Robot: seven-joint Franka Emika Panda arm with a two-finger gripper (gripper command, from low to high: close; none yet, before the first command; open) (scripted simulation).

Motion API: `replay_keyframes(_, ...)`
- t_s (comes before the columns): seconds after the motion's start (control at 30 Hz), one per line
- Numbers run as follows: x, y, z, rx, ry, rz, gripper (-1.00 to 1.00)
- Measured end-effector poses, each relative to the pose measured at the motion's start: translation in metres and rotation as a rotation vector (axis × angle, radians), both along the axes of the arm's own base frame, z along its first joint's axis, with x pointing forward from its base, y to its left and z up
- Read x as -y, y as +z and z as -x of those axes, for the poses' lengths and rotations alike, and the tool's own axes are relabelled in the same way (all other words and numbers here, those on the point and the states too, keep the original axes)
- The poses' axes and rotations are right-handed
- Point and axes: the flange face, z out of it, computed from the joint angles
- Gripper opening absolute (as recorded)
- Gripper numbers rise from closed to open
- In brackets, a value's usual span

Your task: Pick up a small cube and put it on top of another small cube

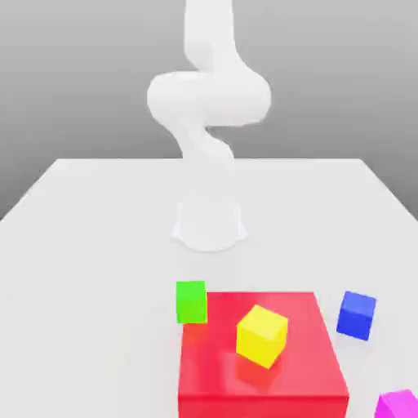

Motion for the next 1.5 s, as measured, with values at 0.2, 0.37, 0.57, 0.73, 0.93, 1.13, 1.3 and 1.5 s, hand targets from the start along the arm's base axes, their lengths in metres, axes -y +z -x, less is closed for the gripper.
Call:
replay_keyframes(0.2, -0.034, -0.071, -0.069, -0.127, 0.292, 0.057, 0.00)
replay_keyframes(0.37, -0.073, -0.140, -0.112, -0.214, 0.521, 0.116, 0.00)
replay_keyframes(0.57, -0.128, -0.229, -0.144, -0.302, 0.789, 0.208, 0.00)
replay_keyframes(0.73, -0.175, -0.307, -0.152, -0.363, 1.013, 0.306, 0.00)
replay_keyframes(0.93, -0.215, -0.396, -0.150, -0.428, 1.259, 0.446, 0.00)
replay_keyframes(1.13, -0.248, -0.477, -0.134, -0.480, 1.515, 0.621, 0.00)
replay_keyframes(1.3, -0.255, -0.551, -0.130, -0.490, 1.576, 0.667, -1.00)
replay_keyframes(1.5, -0.254, -0.558, -0.129, -0.492, 1.577, 0.666, -1.00)
